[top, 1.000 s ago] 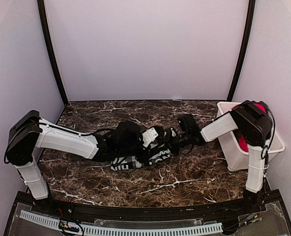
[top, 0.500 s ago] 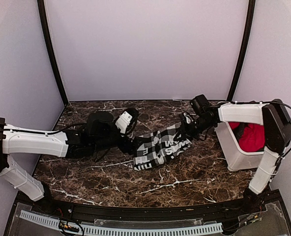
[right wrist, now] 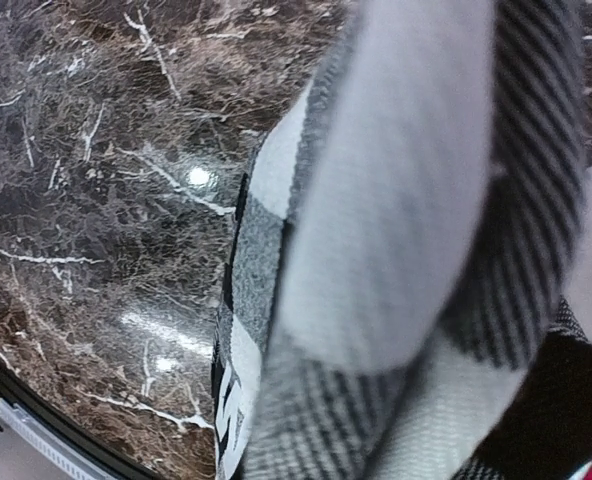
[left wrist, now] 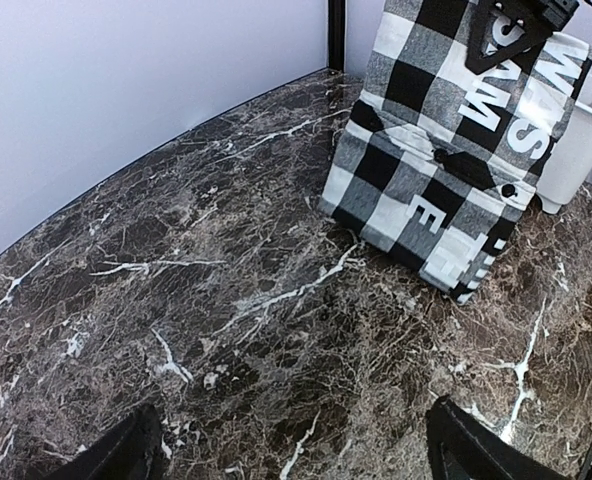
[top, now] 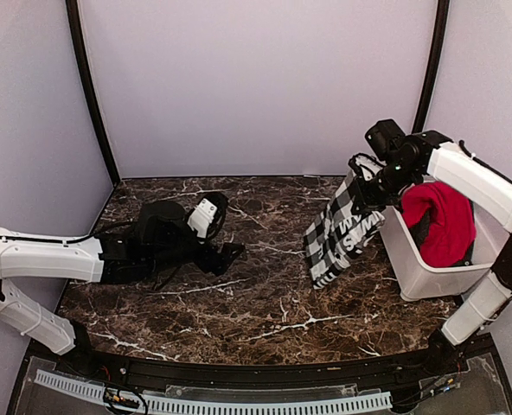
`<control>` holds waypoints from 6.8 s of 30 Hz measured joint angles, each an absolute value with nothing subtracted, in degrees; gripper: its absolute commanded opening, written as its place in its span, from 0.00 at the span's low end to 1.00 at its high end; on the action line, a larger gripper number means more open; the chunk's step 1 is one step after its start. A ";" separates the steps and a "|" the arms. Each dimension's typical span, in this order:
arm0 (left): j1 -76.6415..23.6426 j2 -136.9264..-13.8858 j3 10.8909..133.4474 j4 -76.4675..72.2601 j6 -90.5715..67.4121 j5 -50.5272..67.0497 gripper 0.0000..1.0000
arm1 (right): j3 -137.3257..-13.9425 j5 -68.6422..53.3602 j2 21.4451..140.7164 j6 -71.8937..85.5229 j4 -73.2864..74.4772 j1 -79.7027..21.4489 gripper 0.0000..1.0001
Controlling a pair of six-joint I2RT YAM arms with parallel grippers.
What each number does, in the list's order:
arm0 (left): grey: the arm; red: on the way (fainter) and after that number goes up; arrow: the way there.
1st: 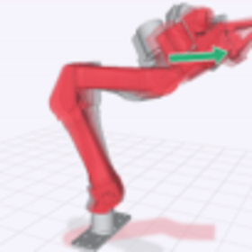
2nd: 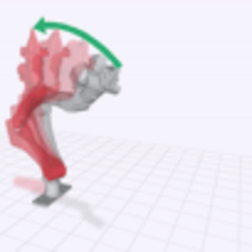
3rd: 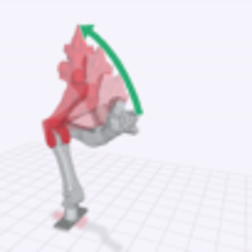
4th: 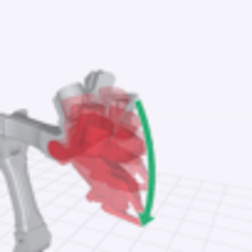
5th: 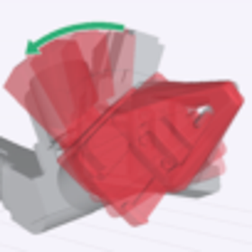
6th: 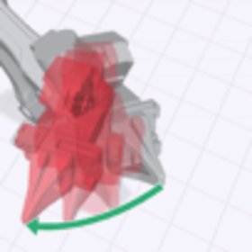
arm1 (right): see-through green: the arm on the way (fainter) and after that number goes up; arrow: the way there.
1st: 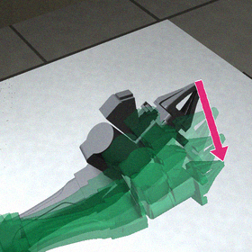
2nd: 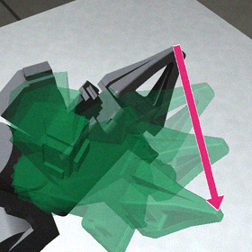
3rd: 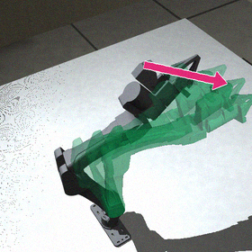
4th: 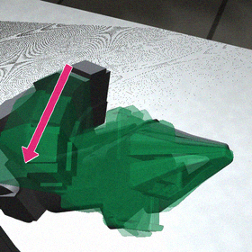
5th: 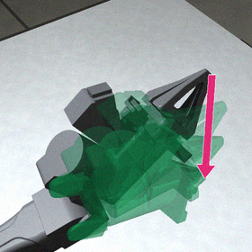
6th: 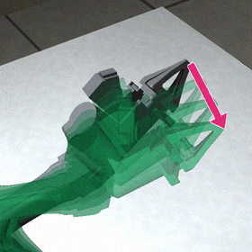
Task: Fold and stack the mixed laundry pile
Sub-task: Turn over the square-folded shirt at the center of the board, then adjust the square-folded shirt at the center of the board.
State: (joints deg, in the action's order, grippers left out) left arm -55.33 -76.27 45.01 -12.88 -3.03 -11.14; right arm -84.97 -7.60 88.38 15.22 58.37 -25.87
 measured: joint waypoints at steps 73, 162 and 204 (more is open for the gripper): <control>-35.00 -92.01 45.91 -0.36 -42.44 3.66 0.63 | -58.04 -30.06 102.04 22.44 23.18 -48.10 0.70; -28.67 -92.62 45.41 -7.35 -28.71 10.39 0.03 | -65.93 -22.11 108.47 16.58 12.27 -34.37 0.05; -43.88 -94.96 52.60 -6.81 -28.86 16.10 0.68 | -42.33 -44.27 97.62 28.91 -10.02 -36.56 0.56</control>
